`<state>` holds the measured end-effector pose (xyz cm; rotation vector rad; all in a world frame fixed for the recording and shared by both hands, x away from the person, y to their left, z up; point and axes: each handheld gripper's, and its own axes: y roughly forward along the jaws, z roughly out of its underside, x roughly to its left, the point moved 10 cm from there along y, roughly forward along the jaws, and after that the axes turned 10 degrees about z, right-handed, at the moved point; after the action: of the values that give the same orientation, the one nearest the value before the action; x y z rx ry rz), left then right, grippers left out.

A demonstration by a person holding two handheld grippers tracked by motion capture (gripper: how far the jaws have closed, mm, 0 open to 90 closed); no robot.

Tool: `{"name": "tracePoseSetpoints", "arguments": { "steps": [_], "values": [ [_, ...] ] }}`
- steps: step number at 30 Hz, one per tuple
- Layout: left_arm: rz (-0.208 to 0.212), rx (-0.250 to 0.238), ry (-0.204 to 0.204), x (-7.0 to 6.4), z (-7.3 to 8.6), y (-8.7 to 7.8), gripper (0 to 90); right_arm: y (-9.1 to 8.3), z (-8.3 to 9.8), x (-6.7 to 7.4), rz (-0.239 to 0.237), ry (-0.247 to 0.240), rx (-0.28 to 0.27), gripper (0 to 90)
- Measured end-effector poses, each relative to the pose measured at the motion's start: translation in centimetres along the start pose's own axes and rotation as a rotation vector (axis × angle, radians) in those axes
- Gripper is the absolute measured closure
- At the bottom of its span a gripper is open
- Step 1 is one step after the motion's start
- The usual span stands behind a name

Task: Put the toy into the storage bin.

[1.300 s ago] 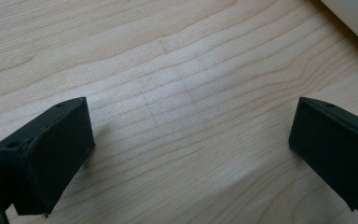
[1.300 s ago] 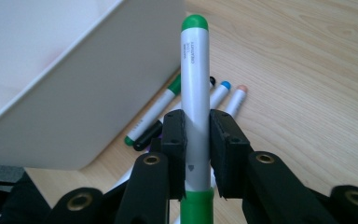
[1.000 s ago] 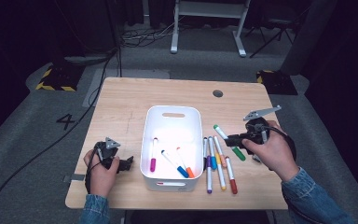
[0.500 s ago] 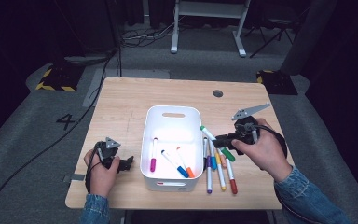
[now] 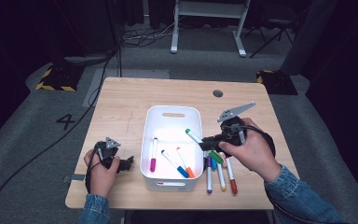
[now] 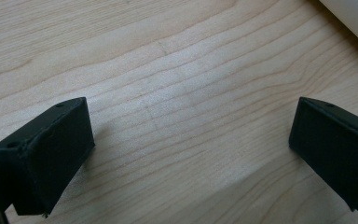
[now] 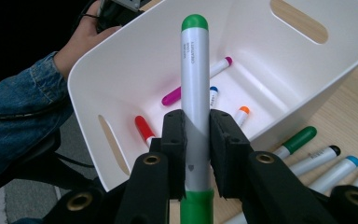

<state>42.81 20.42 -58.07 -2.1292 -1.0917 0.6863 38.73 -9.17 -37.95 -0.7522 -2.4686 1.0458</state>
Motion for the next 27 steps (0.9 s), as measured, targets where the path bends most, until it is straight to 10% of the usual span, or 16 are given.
{"name": "tracePoseSetpoints", "arguments": {
  "steps": [27],
  "values": [
    [0.006, 0.001, 0.006, 0.0, -0.1, 0.1, 0.0, 4.2, -0.7, 4.4, -0.083, -0.105, 0.025, 77.0]
  ]
}}
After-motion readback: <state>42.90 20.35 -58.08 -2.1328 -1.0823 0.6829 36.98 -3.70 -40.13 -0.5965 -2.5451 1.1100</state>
